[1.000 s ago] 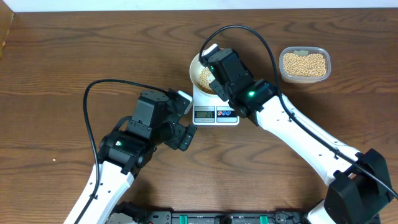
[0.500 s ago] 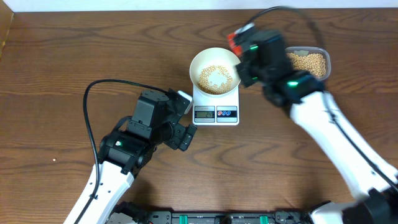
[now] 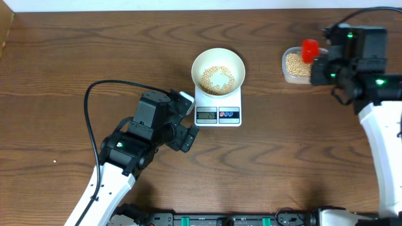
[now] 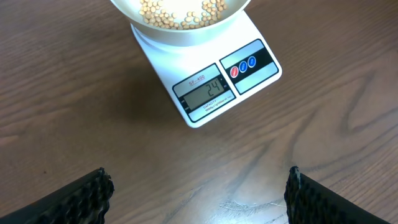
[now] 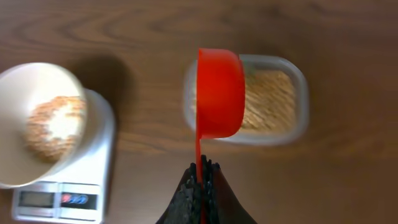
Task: Scoop item into bowl and weigh 50g on scale
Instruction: 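Move the empty red scoop back right to the bean tub, then scoop more beans from the tub with the red scoop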
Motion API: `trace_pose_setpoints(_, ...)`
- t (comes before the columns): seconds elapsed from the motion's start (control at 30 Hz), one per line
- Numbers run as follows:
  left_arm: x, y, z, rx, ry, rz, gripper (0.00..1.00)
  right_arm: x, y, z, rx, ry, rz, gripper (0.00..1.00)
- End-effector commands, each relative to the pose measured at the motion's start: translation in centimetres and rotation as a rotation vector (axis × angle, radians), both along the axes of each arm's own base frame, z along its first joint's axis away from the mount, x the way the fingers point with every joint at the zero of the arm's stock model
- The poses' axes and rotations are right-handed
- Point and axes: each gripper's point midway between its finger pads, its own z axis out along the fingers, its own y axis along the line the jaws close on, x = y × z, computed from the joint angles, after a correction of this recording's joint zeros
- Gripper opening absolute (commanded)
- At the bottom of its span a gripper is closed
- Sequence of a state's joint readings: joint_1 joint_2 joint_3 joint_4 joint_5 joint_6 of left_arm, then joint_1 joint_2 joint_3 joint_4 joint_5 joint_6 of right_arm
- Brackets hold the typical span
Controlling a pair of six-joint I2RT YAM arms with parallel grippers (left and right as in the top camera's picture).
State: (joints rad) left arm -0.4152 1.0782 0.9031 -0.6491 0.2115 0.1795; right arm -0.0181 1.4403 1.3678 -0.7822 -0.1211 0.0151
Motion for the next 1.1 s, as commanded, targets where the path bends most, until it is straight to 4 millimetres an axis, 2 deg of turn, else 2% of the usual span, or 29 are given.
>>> trace_pose_setpoints(0.0, -0.2, -0.2, -0.1, -0.010, 0.010, -0.006, 0.91, 0.3, -3.1, -2.0, -0.022, 0.064, -0.100, 0.01)
trace_pose_setpoints(0.07, -0.2, -0.2, -0.1, -0.010, 0.010, -0.006, 0.91, 0.6, -5.0, -3.4, -0.075, 0.099, -0.158, 0.01)
trace_pose_setpoints(0.13, -0.2, -0.2, -0.1, -0.010, 0.010, -0.006, 0.91, 0.9, -6.0, -4.5, -0.134, 0.127, -0.176, 0.01)
trace_pose_setpoints(0.23, -0.2, -0.2, -0.1, -0.010, 0.010, -0.006, 0.91, 1.4, -6.0, -6.1, -0.216, 0.165, -0.109, 0.01)
trace_pose_setpoints(0.37, -0.2, -0.2, -0.1, -0.010, 0.010, -0.006, 0.91, 2.0, -6.3, -8.0, -0.306, 0.205, -0.112, 0.01)
trace_pose_setpoints(0.67, -0.2, -0.2, -0.1, -0.010, 0.010, -0.006, 0.91, 4.2, -5.1, -9.9, -0.328, 0.188, -0.088, 0.01)
trace_pose_setpoints(0.9, -0.2, -0.2, -0.1, -0.010, 0.010, -0.006, 0.91, 4.4, -4.9, -12.6, -0.321, 0.246, -0.082, 0.01)
trace_pose_setpoints(1.07, -0.2, -0.2, -0.1, -0.010, 0.010, -0.006, 0.91, 4.6, -2.2, -15.0, -0.165, 0.284, -0.022, 0.01)
